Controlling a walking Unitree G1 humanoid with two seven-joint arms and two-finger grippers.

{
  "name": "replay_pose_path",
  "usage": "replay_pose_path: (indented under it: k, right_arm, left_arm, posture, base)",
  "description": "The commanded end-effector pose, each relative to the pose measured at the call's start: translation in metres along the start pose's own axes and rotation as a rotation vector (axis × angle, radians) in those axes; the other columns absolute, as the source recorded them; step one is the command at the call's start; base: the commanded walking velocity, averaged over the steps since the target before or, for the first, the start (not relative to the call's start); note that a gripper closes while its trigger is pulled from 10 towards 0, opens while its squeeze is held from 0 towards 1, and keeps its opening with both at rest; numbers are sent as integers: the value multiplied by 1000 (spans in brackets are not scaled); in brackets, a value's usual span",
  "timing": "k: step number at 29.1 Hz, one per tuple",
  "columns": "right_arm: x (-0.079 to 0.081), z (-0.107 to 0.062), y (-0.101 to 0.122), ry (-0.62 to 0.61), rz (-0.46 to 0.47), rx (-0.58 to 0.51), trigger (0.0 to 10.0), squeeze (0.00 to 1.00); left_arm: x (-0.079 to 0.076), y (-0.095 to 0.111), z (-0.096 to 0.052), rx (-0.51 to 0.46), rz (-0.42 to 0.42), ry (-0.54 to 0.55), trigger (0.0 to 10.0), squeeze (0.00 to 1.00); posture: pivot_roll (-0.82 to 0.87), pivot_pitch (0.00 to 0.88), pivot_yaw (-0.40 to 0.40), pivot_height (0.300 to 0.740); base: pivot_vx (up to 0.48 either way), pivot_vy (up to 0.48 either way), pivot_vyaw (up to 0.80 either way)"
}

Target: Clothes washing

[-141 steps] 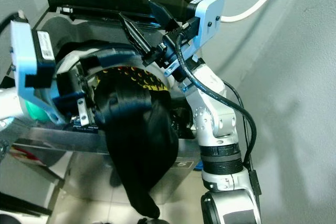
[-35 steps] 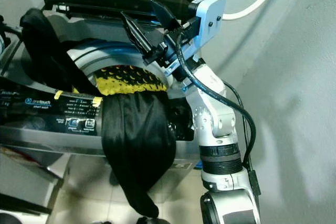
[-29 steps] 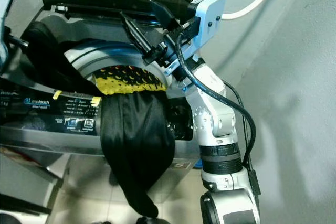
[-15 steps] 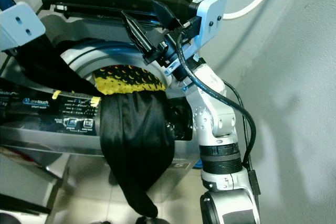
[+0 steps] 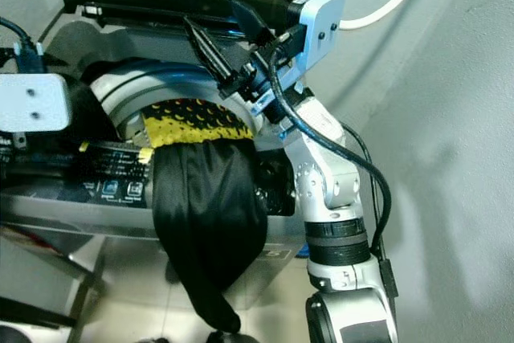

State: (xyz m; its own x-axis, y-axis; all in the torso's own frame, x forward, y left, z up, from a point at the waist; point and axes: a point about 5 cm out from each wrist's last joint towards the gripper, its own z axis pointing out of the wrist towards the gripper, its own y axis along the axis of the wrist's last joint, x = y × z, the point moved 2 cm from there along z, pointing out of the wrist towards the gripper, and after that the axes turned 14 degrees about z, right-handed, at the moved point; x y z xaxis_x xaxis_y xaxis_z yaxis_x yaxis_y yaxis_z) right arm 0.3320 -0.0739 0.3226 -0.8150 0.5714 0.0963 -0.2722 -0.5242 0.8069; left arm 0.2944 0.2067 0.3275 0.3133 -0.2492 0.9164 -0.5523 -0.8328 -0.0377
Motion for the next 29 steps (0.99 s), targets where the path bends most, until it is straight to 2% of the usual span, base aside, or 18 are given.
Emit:
replay_pose_path:
  k: [1,6,7,9,10,12,13,16,17,18,19,21,22,24,25,27,28,29]
  right_arm:
    - [0,-1,-2,2,4,6,10000,0]
    - [0,-1,-2,2,4,6,10000,0]
    - [0,0,-2,3,4,6,10000,0]
    - [0,0,-2,3,4,6,10000,0]
    - [0,0,-2,4,4,6,10000,0]
    - [0,0,-2,4,4,6,10000,0]
    - [0,0,-2,4,4,7,10000,0]
    - [0,0,-2,4,4,7,10000,0]
    - [0,0,-2,3,3,8,10000,0]
    - [0,0,-2,3,3,8,10000,0]
    - [0,0,-2,3,2,9,10000,0]
    - [0,0,-2,3,2,9,10000,0]
    - [0,0,-2,3,2,9,10000,0]
    - [0,0,-2,3,2,9,10000,0]
    - [0,0,-3,3,3,9,10000,0]
    - [0,1,-3,3,5,8,10000,0]
    - [0,1,-3,3,5,8,10000,0]
    - [0,1,-3,2,6,7,10000,0]
  left_arm:
    - [0,2,-4,-7,16,-4,10000,0]
    - [5,-2,-4,21,18,45,10000,0]
    - [16,-8,-2,60,0,143,10000,0]
    - [16,-8,-2,60,0,143,10000,0]
    - [35,-16,-3,122,-37,314,10000,0]
    - [35,-16,-3,122,-37,314,10000,0]
    - [59,-31,-10,222,-124,550,10000,0]
    - [59,-31,-10,222,-124,550,10000,0]
    - [77,-49,-23,326,-243,778,10000,0]
    - [77,-49,-23,326,-243,778,10000,0]
    - [84,-66,-37,409,-394,956,10000,0]
    - [84,-66,-37,409,-394,956,10000,0]
    - [78,-78,-38,378,-651,1009,10000,0]
    - [78,-78,-38,378,-651,1009,10000,0]
    - [74,-79,-34,315,-805,1036,10000,0]
    - [86,-46,-32,155,-573,1118,10000,0]
    - [86,-46,-32,155,-573,1118,10000,0]
    - [89,-35,-32,120,-473,1137,10000,0]
  posture:
    - [95,81,-8,740]
    - [96,80,-10,740]
    - [96,78,-11,740]
    - [96,78,-11,740]
    - [93,77,-11,740]
    - [93,77,-11,740]
    - [91,77,-12,740]
    - [91,77,-12,740]
    - [89,76,-12,740]
    - [89,76,-12,740]
    - [90,75,-12,740]
    - [90,75,-12,740]
    - [93,75,-11,740]
    - [93,75,-11,740]
    - [93,76,-9,740]
    - [95,76,-10,740]
    - [95,76,-10,740]
    - [95,76,-10,740]
  base:
    - [0,0,0]
    - [0,0,0]
    - [0,0,0]
    - [0,0,0]
    - [0,0,0]
    - [0,0,0]
    - [0,0,0]
    - [0,0,0]
    - [0,0,0]
    - [0,0,0]
    - [0,0,0]
    - [0,0,0]
    - [0,0,0]
    - [0,0,0]
    - [0,0,0]
    - [0,0,0]
    - [0,0,0]
    - [0,0,0]
